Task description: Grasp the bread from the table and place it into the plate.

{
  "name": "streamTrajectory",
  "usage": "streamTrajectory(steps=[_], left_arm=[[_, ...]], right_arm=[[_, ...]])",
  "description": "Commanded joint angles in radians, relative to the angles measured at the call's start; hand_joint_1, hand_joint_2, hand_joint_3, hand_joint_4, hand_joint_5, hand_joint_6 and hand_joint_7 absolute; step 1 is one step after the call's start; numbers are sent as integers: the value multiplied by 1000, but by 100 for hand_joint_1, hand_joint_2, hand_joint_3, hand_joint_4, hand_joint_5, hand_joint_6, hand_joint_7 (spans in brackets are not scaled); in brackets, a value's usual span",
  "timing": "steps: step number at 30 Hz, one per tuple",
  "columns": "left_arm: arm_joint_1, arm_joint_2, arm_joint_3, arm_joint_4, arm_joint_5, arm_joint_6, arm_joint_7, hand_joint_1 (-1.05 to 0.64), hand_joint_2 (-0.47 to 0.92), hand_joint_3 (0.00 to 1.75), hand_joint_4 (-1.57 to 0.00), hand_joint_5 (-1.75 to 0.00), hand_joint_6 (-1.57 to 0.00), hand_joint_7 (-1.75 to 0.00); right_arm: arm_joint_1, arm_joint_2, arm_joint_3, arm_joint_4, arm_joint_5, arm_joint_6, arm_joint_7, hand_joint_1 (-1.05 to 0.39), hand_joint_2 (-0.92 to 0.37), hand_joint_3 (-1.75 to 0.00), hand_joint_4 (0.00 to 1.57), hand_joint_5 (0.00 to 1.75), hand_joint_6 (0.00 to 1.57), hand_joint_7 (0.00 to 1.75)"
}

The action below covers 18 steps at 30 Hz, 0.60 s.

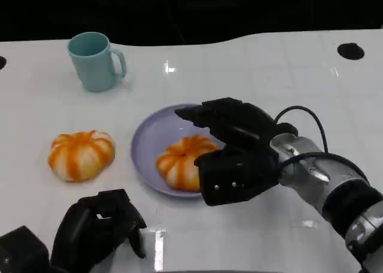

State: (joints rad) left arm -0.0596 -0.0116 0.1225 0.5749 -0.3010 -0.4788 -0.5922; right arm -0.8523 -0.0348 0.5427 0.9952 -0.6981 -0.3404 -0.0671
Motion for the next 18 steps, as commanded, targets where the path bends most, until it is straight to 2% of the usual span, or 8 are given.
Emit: streamTrajectory(steps=[1, 4, 10, 14, 18], left_arm=[[3, 13, 8, 10, -3, -14, 0, -96, 92, 7, -120, -143, -117, -99], [-1, 13, 9, 13, 1, -8, 7, -95, 92, 7, -120, -143, -118, -100], [-1, 11, 10, 10, 2, -5, 11, -97, 92, 6, -120, -141, -118, -99], [2, 9, 9, 7, 1, -7, 10, -96, 92, 6, -120, -141, -117, -98], [4, 9, 8, 6, 8, -17, 15, -96, 92, 6, -120, -141, -118, -98]], right_arm=[[26, -29, -23, -44, 47, -19, 36, -83, -92, -31, 1, 13, 12, 0], [47, -50, -33, -75, 72, -48, 52, -81, -92, -31, 2, 14, 13, 0], [131, -105, -58, -220, 109, -81, 92, -81, -92, -32, 1, 14, 10, 0], [206, -144, -86, -276, 140, -193, 43, -75, -92, -28, 7, 18, 15, 2], [298, -153, -150, -317, 219, -321, 5, -64, -92, -19, 23, 27, 28, 7]])
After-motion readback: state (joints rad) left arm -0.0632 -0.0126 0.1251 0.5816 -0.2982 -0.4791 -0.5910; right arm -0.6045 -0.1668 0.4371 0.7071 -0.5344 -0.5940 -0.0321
